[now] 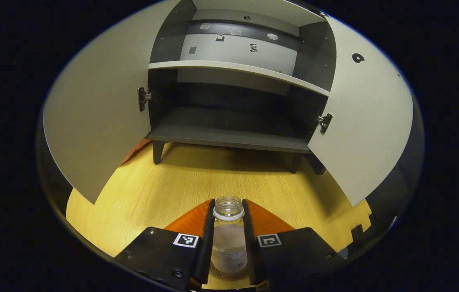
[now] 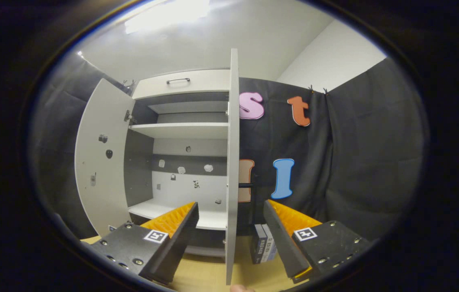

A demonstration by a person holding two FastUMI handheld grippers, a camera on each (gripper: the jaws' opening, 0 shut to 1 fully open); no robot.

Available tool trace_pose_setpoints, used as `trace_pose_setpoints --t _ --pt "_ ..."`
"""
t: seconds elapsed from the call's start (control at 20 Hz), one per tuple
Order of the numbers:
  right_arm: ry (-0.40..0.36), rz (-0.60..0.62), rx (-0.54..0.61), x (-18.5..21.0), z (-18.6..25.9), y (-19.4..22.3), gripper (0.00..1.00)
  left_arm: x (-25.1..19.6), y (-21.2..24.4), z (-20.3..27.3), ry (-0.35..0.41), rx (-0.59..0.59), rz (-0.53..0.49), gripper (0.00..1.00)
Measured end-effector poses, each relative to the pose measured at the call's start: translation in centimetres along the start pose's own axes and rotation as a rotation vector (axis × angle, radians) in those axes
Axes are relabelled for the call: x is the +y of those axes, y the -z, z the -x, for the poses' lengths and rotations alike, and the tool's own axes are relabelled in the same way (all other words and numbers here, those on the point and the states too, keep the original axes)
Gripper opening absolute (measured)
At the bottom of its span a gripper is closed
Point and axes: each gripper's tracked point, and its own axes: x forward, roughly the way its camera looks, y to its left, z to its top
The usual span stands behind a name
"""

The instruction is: Grasp the bottle in the cabinet with the left hand and place it on the coaster, then close the right door with the right hand and the left door with the left hand.

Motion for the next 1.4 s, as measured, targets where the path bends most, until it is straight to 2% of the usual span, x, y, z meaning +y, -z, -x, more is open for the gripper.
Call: trace_pose_setpoints --t 0.45,0.5,0.55,0.7,1.15,1.2,1.25,1.4 --pt "-0.011 -0.012 0.007 0.2 0.0 0.3 0.97 -0.4 0.7 2.1 0.018 -0.048 0.003 0.4" --pt "-0.014 -0.012 0.005 0.3 0.0 0.2 0.97 -0.4 0.8 2.3 0.018 -0.047 0.007 0.43" --pt "-0.015 -0.012 0.004 0.3 0.0 0.2 0.97 -0.5 0.9 2.6 0.022 -0.049 0.006 0.4" --pt "-0.02 -0.013 0.003 0.5 0.1 0.3 0.97 -0.7 1.1 3.4 0.034 -0.06 -0.003 0.4" --pt "-0.032 -0.013 0.009 0.9 0.3 0.6 0.97 -1.5 2.4 5.4 0.071 -0.044 -0.059 0.4" --pt "-0.032 -0.015 0.011 0.9 0.4 0.7 0.97 -1.6 2.5 5.5 0.078 -0.041 -0.064 0.43" --pt "-0.033 -0.016 0.013 0.8 0.5 0.8 0.97 -1.7 2.6 5.6 0.084 -0.036 -0.071 0.4" --pt "-0.032 -0.016 0.016 0.8 0.4 0.9 0.97 -2.1 3.1 6.1 0.1 -0.014 -0.095 0.41"
